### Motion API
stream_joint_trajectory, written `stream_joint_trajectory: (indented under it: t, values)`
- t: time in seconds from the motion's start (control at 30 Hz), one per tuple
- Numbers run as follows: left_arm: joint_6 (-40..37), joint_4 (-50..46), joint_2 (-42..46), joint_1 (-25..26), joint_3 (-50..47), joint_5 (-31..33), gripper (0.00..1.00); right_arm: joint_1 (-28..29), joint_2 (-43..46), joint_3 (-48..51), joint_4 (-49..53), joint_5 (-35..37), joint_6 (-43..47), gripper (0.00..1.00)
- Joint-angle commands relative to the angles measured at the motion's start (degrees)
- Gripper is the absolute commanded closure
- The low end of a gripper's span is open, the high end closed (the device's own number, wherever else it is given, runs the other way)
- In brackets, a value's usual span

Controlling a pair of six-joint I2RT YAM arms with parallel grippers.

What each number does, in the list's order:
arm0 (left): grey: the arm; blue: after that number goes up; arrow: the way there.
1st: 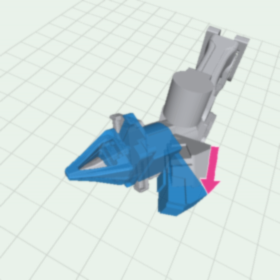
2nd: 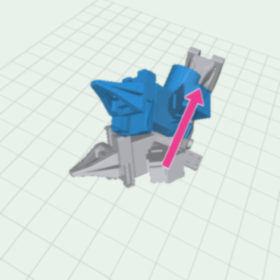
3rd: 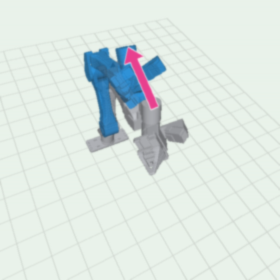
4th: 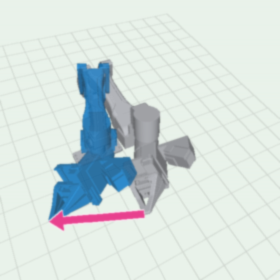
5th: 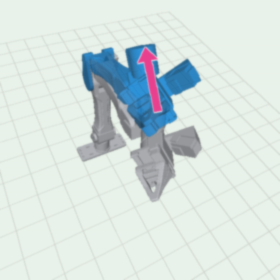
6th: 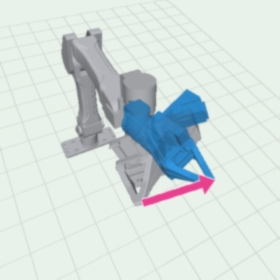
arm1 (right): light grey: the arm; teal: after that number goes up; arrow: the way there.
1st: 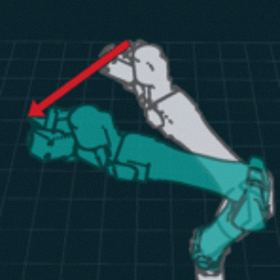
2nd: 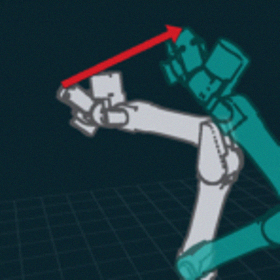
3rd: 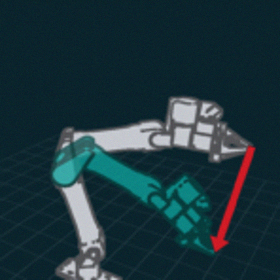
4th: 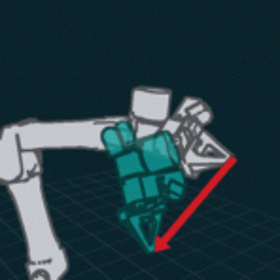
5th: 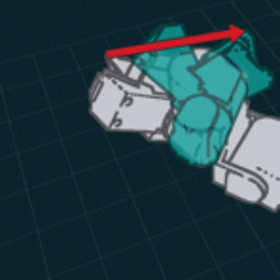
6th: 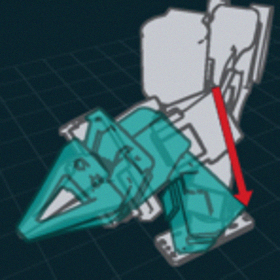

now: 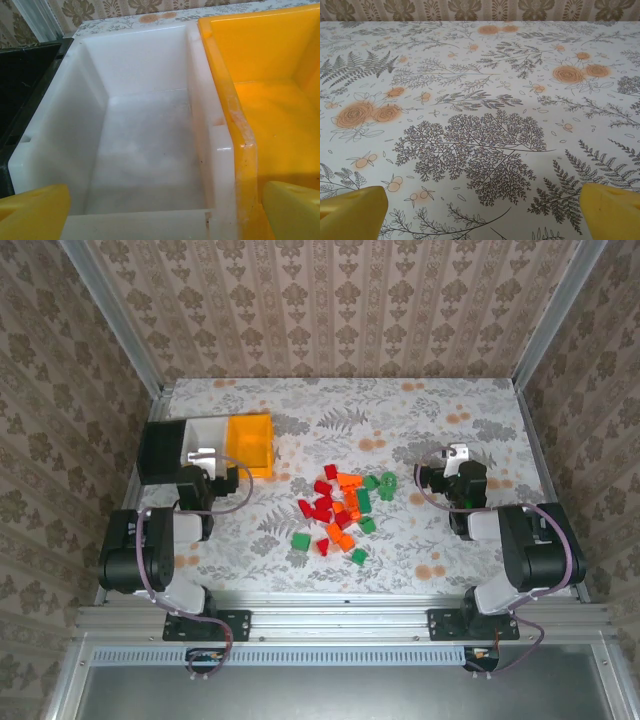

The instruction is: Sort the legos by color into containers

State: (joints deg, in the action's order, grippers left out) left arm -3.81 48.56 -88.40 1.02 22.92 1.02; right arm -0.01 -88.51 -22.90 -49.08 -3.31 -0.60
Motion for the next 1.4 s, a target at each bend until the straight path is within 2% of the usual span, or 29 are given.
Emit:
stream_joint_trajectory:
  t: [0.0,1.07,1.1,1.13,1.2,1.27,1.37]
  values:
    - [0.8,-0.7,0.6,-0.3,0.6,-1.2,0.00,-0.3,0.8,-0.1,-0.7,-1.0,0.2,0.00]
    - [0.8,-0.6,0.6,-0.3,0.6,-1.2,0.00,-0.4,0.8,0.0,-0.9,-1.2,-0.1,0.00]
    - [0.8,-0.3,0.7,-0.4,0.5,-1.3,0.00,-0.5,0.7,-0.3,-0.3,0.5,-0.8,0.00]
    - [0.2,-1.6,1.1,-0.2,1.0,-2.6,0.00,-0.4,0.8,-0.8,0.8,3.4,-1.7,0.00]
    - [-1.7,-10.7,5.2,0.4,4.1,-5.9,0.00,-0.3,1.1,-0.7,0.2,3.8,-1.8,0.00]
    - [-2.2,-21.1,11.1,1.5,8.2,-3.8,0.00,0.4,4.8,-3.8,9.6,6.6,-1.7,0.00]
    - [-2.1,-29.5,20.0,2.1,11.8,-1.6,0.00,2.7,12.3,-14.9,33.1,15.8,-3.3,0.00]
